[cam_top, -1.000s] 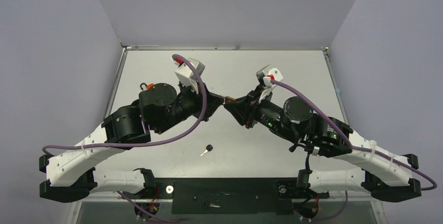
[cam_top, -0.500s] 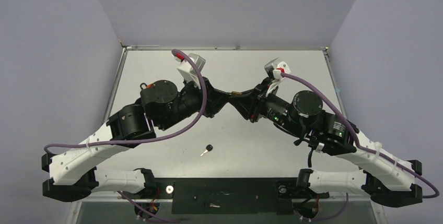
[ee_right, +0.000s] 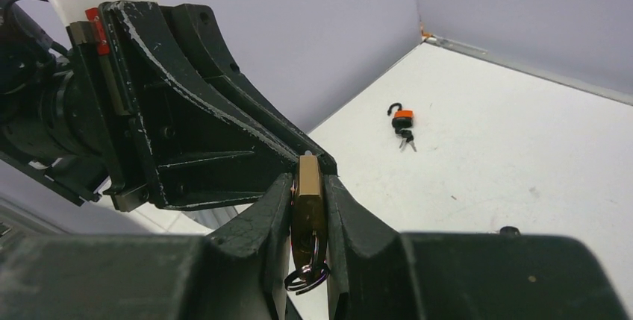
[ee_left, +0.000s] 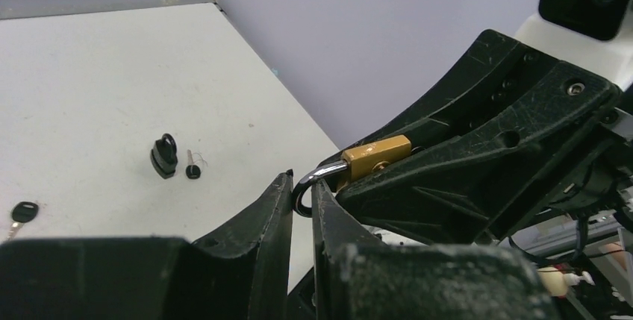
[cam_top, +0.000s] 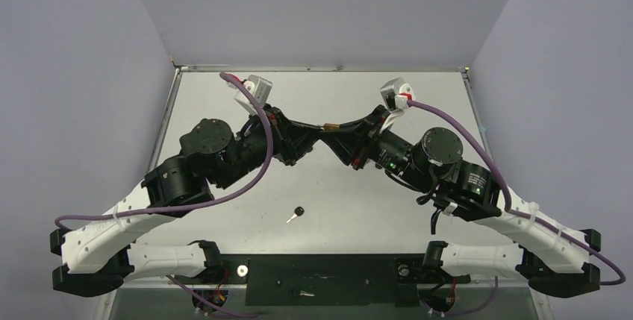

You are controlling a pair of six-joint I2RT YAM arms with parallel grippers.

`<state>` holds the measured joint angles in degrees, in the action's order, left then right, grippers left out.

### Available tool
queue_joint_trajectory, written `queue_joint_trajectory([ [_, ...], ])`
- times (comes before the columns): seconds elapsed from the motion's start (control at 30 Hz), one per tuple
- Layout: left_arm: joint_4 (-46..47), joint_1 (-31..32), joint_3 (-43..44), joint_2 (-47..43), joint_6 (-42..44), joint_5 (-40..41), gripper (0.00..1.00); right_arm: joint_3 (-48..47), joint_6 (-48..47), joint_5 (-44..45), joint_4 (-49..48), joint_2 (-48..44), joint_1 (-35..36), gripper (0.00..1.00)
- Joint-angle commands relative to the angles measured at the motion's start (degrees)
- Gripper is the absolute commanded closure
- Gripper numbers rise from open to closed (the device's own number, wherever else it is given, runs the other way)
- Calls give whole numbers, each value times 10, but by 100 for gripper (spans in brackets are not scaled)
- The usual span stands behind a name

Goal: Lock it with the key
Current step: Lock the lock.

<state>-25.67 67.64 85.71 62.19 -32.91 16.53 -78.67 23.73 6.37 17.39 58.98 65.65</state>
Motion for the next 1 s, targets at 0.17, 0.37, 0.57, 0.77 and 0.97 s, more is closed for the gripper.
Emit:
queue_joint_trajectory([
  [0.17,228,-174,-175,-95,-120,-349,100,90,8,-147,-21,-10,-70,43],
  [0.37,209,-276,-200,-121,-125,-416,100,108,2,-238,-43,-50,-149,24],
  [0.57,261,-346,-228,-132,-168,-497,100,218,151,-542,-307,-62,-335,20],
  [0.77,344,-370,-242,-129,-230,-546,100,258,319,-584,-558,-12,-333,23],
  [0.97,388,-378,-245,-119,-268,-549,100,241,301,-563,-536,2,-292,39],
])
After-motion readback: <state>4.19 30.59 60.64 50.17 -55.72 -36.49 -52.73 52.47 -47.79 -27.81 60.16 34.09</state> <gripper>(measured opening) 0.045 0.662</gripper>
